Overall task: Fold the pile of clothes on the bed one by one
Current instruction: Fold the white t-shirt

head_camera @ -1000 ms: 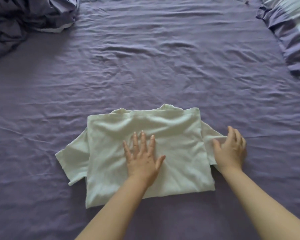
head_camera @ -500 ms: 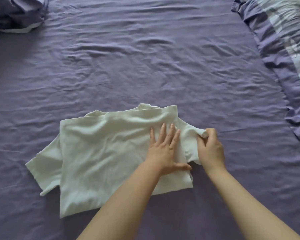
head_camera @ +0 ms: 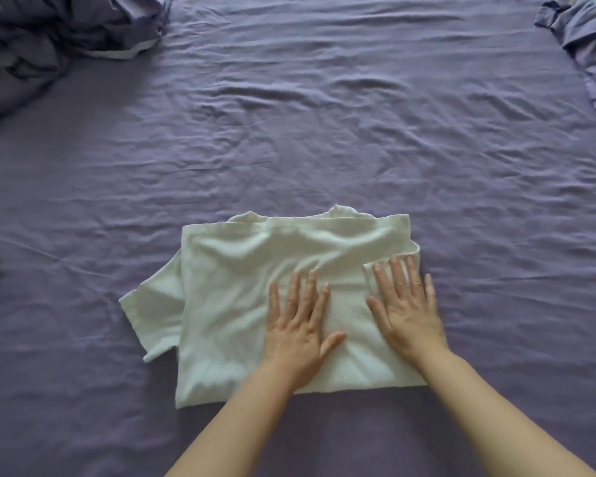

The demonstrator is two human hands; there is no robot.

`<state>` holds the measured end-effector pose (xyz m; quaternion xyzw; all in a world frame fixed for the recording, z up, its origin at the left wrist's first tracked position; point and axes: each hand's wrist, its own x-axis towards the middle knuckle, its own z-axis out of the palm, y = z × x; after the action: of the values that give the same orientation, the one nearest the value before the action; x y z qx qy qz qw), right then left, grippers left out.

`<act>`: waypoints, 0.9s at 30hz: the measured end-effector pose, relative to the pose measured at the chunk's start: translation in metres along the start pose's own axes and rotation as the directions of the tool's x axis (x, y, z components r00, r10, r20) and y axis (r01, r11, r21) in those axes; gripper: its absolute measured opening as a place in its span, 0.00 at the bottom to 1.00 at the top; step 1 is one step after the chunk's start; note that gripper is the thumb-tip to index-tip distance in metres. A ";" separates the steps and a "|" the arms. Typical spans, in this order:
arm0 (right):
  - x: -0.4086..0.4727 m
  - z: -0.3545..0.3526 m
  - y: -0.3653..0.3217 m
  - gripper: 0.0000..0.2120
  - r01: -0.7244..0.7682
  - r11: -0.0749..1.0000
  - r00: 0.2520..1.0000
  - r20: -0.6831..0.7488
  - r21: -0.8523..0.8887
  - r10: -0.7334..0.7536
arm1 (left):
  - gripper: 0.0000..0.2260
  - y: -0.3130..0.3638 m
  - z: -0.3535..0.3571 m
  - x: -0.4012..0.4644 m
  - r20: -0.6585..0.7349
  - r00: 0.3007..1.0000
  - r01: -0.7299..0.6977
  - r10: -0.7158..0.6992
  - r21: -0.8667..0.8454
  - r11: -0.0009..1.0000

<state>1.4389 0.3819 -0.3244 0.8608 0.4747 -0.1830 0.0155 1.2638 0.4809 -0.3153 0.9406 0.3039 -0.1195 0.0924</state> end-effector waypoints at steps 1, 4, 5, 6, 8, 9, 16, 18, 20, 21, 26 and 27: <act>0.001 0.003 -0.001 0.31 -0.009 0.999 1.000 0.005 -0.035 0.009 | 0.34 -0.009 0.001 -0.003 -0.002 1.000 0.014 -0.014 -0.004 1.000; 0.004 0.007 -0.001 0.35 -0.024 0.992 0.999 0.021 -0.122 0.027 | 0.33 -0.025 0.003 -0.008 0.027 0.999 0.045 -0.045 -0.025 0.999; 0.005 0.006 -0.002 0.35 -0.034 0.988 0.999 0.032 -0.153 0.040 | 0.32 -0.029 0.003 -0.008 0.049 0.998 0.046 -0.045 -0.022 0.999; 0.005 0.004 -0.005 0.34 -0.052 0.983 0.997 0.047 -0.173 0.061 | 0.32 -0.034 0.002 -0.008 0.066 0.997 0.047 -0.045 -0.019 0.999; 0.004 -0.003 -0.016 0.33 -0.114 0.982 0.992 0.038 -0.153 0.121 | 0.31 -0.048 0.004 -0.009 0.045 0.996 0.079 -0.079 0.000 0.997; 0.003 -0.007 -0.025 0.33 -0.126 0.985 0.992 0.016 -0.121 0.128 | 0.30 -0.058 0.006 -0.012 0.024 0.992 0.123 -0.123 0.002 0.992; -0.002 -0.003 -0.148 0.35 0.184 0.982 0.982 0.043 -0.036 -0.182 | 0.29 -0.142 -0.006 -0.045 0.064 0.924 0.378 -0.376 -0.028 0.925; 0.000 0.005 -0.181 0.33 0.256 0.966 0.966 0.047 -0.031 -0.255 | 0.30 -0.167 -0.012 -0.052 0.023 0.881 0.473 -0.473 -0.074 0.878; 0.003 0.011 -0.208 0.34 0.326 0.945 0.945 0.045 -0.031 -0.324 | 0.31 -0.191 -0.017 -0.060 -0.006 0.808 0.580 -0.590 -0.175 0.796; 0.005 0.013 -0.219 0.34 0.356 0.934 0.934 0.038 -0.031 -0.355 | 0.32 -0.202 -0.020 -0.063 0.004 0.768 0.621 -0.641 -0.253 0.742; 0.017 0.024 -0.254 0.32 0.422 0.905 0.902 0.131 -0.061 -0.412 | 0.15 -0.228 -0.033 -0.069 0.119 0.711 0.659 -0.693 -0.455 0.599; 0.018 0.026 -0.257 0.32 0.415 0.907 0.903 0.157 -0.073 -0.400 | 0.13 -0.228 -0.035 -0.069 0.135 0.712 0.652 -0.689 -0.491 0.578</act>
<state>1.2283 0.5324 -0.3172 0.7257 0.6509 -0.2163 0.0549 1.0799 0.6338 -0.2857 0.7002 0.6594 -0.0280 0.2722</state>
